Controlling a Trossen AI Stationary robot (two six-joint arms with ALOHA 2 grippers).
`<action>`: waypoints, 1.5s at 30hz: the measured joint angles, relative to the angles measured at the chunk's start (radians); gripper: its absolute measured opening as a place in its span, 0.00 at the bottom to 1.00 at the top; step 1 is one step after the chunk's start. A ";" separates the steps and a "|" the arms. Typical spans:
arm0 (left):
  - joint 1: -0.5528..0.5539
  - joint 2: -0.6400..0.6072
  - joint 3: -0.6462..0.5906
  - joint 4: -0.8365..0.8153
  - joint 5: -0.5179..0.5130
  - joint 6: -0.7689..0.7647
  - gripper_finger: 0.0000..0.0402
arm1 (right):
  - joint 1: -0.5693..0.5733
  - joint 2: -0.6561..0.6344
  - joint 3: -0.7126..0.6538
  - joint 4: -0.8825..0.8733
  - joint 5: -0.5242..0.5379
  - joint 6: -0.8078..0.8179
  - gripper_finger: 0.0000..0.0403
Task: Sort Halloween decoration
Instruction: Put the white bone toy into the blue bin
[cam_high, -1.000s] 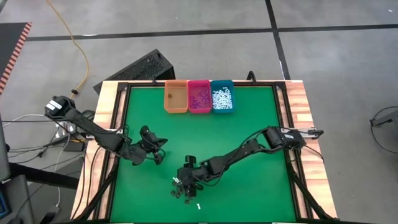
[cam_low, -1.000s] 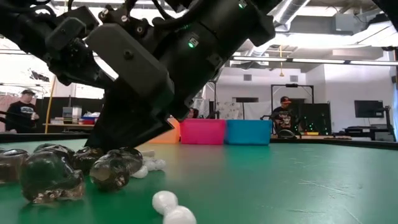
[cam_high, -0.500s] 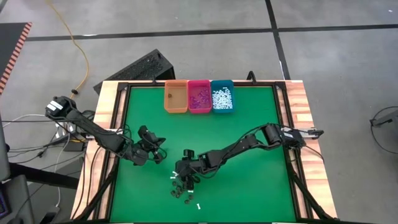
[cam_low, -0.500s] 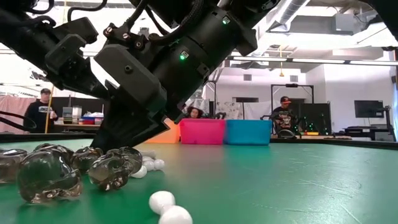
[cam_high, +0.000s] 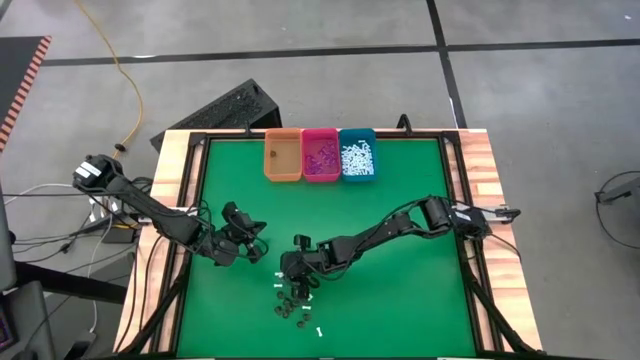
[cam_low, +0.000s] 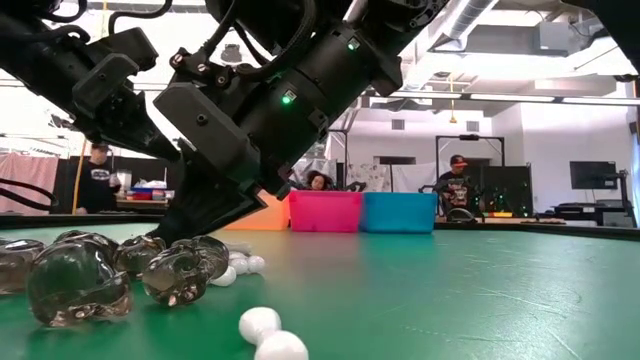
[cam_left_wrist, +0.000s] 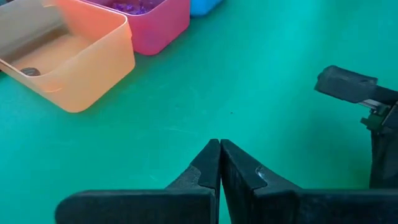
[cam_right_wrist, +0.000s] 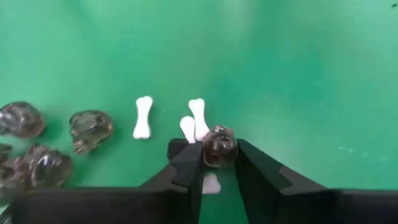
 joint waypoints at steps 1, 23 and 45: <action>0.000 0.000 0.000 0.000 0.000 0.000 0.00 | -0.001 0.000 0.000 0.004 0.000 0.000 0.27; -0.005 0.000 0.000 -0.212 -0.025 -0.183 0.00 | -0.011 -0.045 0.000 0.077 0.008 -0.061 0.22; -0.043 0.000 -0.038 -0.215 -0.046 -0.284 0.00 | -0.033 -0.032 -0.001 0.161 -0.044 -0.159 0.62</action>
